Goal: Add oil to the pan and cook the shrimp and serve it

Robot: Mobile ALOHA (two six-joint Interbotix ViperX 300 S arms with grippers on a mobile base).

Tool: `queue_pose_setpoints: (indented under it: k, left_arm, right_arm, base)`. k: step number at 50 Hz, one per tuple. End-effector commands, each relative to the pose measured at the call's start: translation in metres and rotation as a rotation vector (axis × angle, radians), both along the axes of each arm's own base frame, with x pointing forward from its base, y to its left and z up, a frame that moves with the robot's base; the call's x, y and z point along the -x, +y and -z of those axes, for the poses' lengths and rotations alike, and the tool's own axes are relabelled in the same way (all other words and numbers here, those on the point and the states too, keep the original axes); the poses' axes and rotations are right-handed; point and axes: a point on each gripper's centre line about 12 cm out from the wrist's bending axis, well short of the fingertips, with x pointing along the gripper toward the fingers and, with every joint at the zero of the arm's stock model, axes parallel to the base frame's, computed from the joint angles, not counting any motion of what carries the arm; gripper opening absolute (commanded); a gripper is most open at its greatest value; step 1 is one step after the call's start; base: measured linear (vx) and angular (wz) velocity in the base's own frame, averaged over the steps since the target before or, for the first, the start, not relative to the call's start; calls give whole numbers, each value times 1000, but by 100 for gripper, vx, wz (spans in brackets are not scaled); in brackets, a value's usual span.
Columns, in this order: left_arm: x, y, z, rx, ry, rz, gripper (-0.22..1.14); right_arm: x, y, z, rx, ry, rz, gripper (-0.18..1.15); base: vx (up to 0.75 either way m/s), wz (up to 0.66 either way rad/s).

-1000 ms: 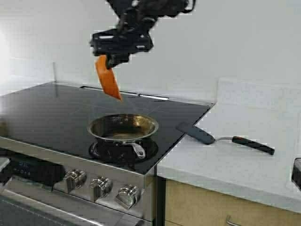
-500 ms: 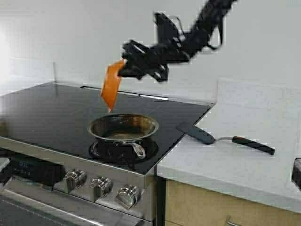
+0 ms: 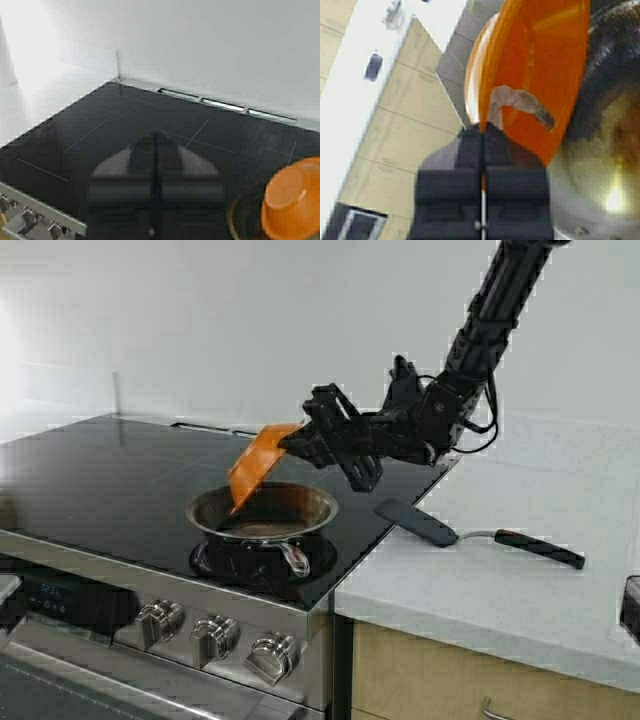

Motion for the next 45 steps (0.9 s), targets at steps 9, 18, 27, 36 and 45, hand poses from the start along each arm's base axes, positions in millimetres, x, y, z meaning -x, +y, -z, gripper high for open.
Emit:
queue_pose_setpoints:
  k: [9, 18, 27, 36, 45]
  left_arm:
    - [-1, 0, -5, 0, -12, 0, 3]
    - [-1, 0, -5, -1, -11, 0, 3]
    - [-1, 0, -5, 0, -12, 0, 3]
    - [-1, 0, -4, -1, -11, 0, 3]
    - [-1, 0, -5, 0, -11, 0, 3]
  right_arm:
    - [-9, 0, -3, -298, 74, 22, 5]
    - [-4, -3, 0, -363, 69, 5, 6]
    - [-3, -7, 5, -410, 148, 14, 6]
    - [0, -8, 23, -393, 198, 20, 6]
    - [4, -6, 33, -360, 236, 2, 6]
  base:
    - [0, 0]
    - [0, 0]
    - [0, 0]
    - [0, 0]
    - [0, 0]
